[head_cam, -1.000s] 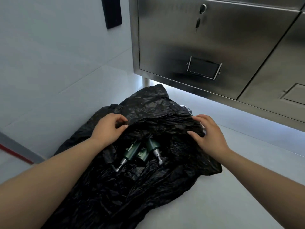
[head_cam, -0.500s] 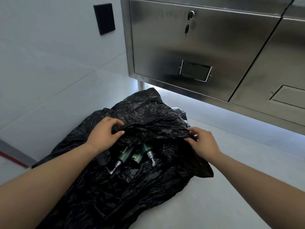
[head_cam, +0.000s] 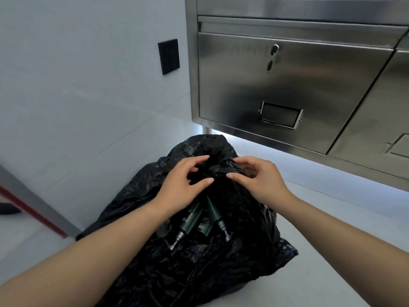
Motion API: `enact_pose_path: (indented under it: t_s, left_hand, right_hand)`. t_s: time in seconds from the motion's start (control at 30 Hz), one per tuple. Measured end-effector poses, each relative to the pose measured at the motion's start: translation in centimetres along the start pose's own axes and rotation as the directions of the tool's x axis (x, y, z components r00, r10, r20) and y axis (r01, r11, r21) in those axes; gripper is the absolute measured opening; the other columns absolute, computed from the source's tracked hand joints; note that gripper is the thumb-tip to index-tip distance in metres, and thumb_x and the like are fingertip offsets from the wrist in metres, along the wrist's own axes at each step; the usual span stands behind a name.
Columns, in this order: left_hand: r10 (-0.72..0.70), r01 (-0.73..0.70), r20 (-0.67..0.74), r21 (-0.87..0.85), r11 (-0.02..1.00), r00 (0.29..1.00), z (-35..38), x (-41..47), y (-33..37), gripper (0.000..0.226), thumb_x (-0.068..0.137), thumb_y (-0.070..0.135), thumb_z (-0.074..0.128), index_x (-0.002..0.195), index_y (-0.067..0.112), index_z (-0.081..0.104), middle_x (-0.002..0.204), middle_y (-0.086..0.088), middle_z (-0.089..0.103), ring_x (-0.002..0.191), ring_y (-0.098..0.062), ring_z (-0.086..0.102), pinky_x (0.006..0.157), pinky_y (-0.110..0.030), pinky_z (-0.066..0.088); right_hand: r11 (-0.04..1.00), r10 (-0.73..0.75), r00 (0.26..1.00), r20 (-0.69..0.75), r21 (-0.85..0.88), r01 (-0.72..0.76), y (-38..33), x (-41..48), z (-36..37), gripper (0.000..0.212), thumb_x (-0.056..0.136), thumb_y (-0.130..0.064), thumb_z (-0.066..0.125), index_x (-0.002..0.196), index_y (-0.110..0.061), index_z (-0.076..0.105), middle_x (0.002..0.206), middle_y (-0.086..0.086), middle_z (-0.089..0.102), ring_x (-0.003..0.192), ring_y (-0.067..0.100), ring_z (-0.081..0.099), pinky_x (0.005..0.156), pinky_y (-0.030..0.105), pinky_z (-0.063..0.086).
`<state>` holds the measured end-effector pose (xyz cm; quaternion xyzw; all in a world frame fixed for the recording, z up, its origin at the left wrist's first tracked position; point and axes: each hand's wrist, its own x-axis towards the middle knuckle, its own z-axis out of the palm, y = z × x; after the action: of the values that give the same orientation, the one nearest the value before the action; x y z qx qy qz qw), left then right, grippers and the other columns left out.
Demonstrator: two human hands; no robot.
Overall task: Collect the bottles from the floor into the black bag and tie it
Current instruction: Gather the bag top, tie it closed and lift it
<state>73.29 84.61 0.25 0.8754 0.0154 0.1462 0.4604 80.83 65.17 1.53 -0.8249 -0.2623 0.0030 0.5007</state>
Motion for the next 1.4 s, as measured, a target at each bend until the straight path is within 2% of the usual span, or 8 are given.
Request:
enact_pose_path:
  t_s: [0.2, 0.33, 0.53, 0.77, 0.87, 1.0, 1.1, 1.4]
  left_hand:
    - [0.034, -0.034, 0.008, -0.047, 0.998, 0.999, 1.1, 0.4, 1.4, 0.044, 0.076, 0.033, 0.073, 0.116, 0.045, 0.058, 0.111, 0.026, 0.058, 0.104, 0.011, 0.053, 0.081, -0.009, 0.042]
    - [0.039, -0.042, -0.043, -0.079, 0.996, 0.998, 1.9, 0.7, 2.1, 0.016, 0.078, 0.027, 0.072, 0.088, 0.038, 0.068, 0.082, 0.022, 0.070, 0.082, 0.009, 0.063, 0.073, -0.002, 0.041]
    - [-0.004, 0.006, 0.023, -0.107, 0.994, 1.000, 0.6, 0.5, 1.3, 0.011, 0.079, 0.025, 0.071, 0.083, 0.035, 0.071, 0.080, 0.017, 0.073, 0.077, 0.000, 0.068, 0.077, -0.023, 0.054]
    - [-0.110, 0.122, 0.076, -0.177, 0.977, 0.991, -3.4, -0.8, -0.4, 0.023, 0.080, 0.016, 0.072, 0.076, 0.039, 0.072, 0.081, 0.013, 0.074, 0.079, -0.006, 0.069, 0.074, -0.013, 0.050]
    - [-0.157, 0.180, 0.112, -0.239, 0.954, 0.981, -5.6, -1.4, -0.8, 0.029, 0.080, 0.008, 0.070, 0.071, 0.036, 0.071, 0.074, 0.015, 0.073, 0.074, 0.001, 0.067, 0.070, -0.009, 0.047]
    - [-0.261, 0.288, 0.122, -0.339, 0.896, 0.958, -8.4, -2.3, -2.2, 0.021, 0.083, -0.001, 0.063, 0.075, 0.018, 0.066, 0.059, 0.013, 0.068, 0.057, 0.005, 0.060, 0.059, -0.008, 0.046]
    - [-0.377, 0.387, 0.112, -0.426, 0.818, 0.919, -9.1, -2.9, -3.4, 0.018, 0.085, -0.002, 0.059, 0.077, 0.013, 0.063, 0.057, 0.010, 0.067, 0.056, 0.004, 0.061, 0.060, -0.011, 0.052]
    - [-0.390, 0.381, 0.107, -0.555, 0.740, 0.914, -9.0, -1.7, -3.2, 0.015, 0.088, 0.006, 0.059, 0.081, 0.017, 0.065, 0.068, 0.008, 0.069, 0.060, -0.002, 0.064, 0.059, -0.018, 0.055]
  right_hand:
    - [0.996, -0.064, 0.998, -0.027, 0.059, 0.066, -1.3, -0.1, 0.5, 0.030, 0.072, -0.024, 0.078, 0.080, -0.048, 0.062, 0.077, -0.028, 0.068, 0.078, -0.002, 0.065, 0.075, 0.015, 0.050]
    - [0.998, -0.052, 0.998, -0.046, 0.032, 0.053, -1.2, -0.5, -0.1, 0.027, 0.071, -0.026, 0.078, 0.085, -0.044, 0.063, 0.079, -0.022, 0.068, 0.078, -0.003, 0.065, 0.075, 0.015, 0.050]
    - [0.990, -0.087, 0.996, 0.029, -0.111, 0.090, -0.7, -0.7, -0.7, 0.041, 0.065, -0.041, 0.079, 0.103, -0.037, 0.064, 0.099, -0.022, 0.064, 0.094, -0.001, 0.060, 0.083, 0.019, 0.048]
    - [0.919, -0.288, 0.911, 0.295, -0.183, 0.350, -2.0, 0.7, 3.3, 0.094, 0.066, -0.061, 0.068, 0.144, -0.035, 0.023, 0.150, -0.022, 0.023, 0.140, -0.005, 0.006, 0.111, 0.011, 0.005]
    - [0.927, -0.256, 0.874, 0.412, -0.151, 0.343, -2.0, 1.2, 6.6, 0.098, 0.065, -0.063, 0.068, 0.145, -0.036, 0.019, 0.145, -0.018, 0.036, 0.140, -0.002, 0.015, 0.115, 0.022, -0.001]
    - [0.969, -0.160, 0.915, 0.369, -0.119, 0.217, -1.1, 1.8, 9.6, 0.070, 0.063, -0.052, 0.077, 0.126, -0.034, 0.053, 0.120, -0.013, 0.063, 0.113, 0.001, 0.055, 0.113, 0.027, 0.025]
    - [0.983, -0.129, 0.934, 0.332, -0.079, 0.164, -1.0, 2.2, 10.6, 0.041, 0.062, -0.045, 0.080, 0.099, -0.033, 0.069, 0.091, -0.020, 0.069, 0.088, -0.009, 0.061, 0.087, 0.024, 0.047]
    - [0.983, -0.165, 0.971, 0.171, -0.046, 0.175, -5.0, 0.5, 11.9, 0.089, 0.056, -0.073, 0.063, 0.133, -0.034, 0.040, 0.125, -0.021, 0.049, 0.117, -0.008, 0.041, 0.111, 0.035, 0.030]
